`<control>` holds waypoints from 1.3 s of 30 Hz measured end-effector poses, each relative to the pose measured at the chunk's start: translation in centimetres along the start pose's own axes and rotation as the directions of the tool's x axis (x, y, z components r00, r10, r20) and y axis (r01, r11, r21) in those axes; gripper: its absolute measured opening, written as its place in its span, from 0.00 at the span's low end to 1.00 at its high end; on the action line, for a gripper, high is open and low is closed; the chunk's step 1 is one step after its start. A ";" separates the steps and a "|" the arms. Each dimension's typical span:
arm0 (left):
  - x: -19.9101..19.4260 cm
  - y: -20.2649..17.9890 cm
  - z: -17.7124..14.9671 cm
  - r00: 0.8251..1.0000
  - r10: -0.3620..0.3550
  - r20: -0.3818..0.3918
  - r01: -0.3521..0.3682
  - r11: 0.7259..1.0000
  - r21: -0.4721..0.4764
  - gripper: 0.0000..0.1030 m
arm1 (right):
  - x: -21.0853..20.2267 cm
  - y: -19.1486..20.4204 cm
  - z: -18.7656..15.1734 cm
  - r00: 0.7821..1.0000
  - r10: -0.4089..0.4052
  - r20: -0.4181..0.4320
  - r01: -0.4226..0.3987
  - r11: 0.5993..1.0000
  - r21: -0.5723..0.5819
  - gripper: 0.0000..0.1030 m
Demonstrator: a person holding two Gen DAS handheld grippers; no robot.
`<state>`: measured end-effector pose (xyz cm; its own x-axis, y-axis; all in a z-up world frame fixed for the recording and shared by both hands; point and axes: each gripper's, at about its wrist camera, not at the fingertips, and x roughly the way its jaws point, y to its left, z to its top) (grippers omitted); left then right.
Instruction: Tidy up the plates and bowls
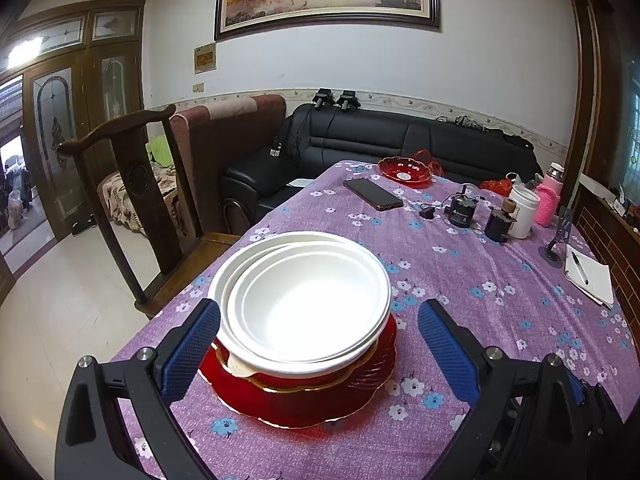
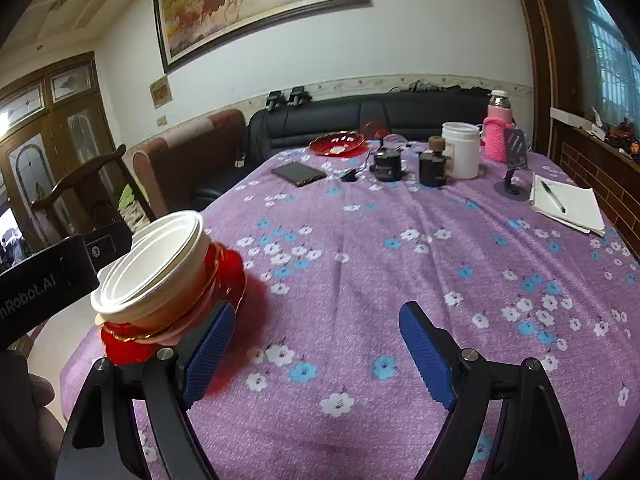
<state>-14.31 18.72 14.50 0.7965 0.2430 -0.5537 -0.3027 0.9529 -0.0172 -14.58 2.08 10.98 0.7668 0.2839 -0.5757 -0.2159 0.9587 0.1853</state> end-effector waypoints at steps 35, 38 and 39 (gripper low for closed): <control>-4.4 8.3 -1.7 0.940 0.230 0.253 -0.180 0.962 -0.206 1.00 | 1.8 9.0 1.3 0.999 0.026 -0.047 -0.034 0.986 -0.166 0.86; -4.9 8.7 -1.6 0.938 0.200 0.282 -0.141 0.966 -0.216 1.00 | 1.6 9.6 1.3 0.999 0.039 -0.038 -0.045 0.982 -0.183 0.86; -4.5 8.9 -1.3 0.950 0.164 0.266 -0.110 0.973 -0.205 1.00 | 1.5 9.8 1.3 0.999 0.041 -0.036 -0.047 0.981 -0.189 0.86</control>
<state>-21.29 25.82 15.77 0.8461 0.4352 -0.3077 -0.4896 0.8628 -0.1262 -14.72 11.87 12.96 0.7353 0.3230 -0.5958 -0.3620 0.9304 0.0577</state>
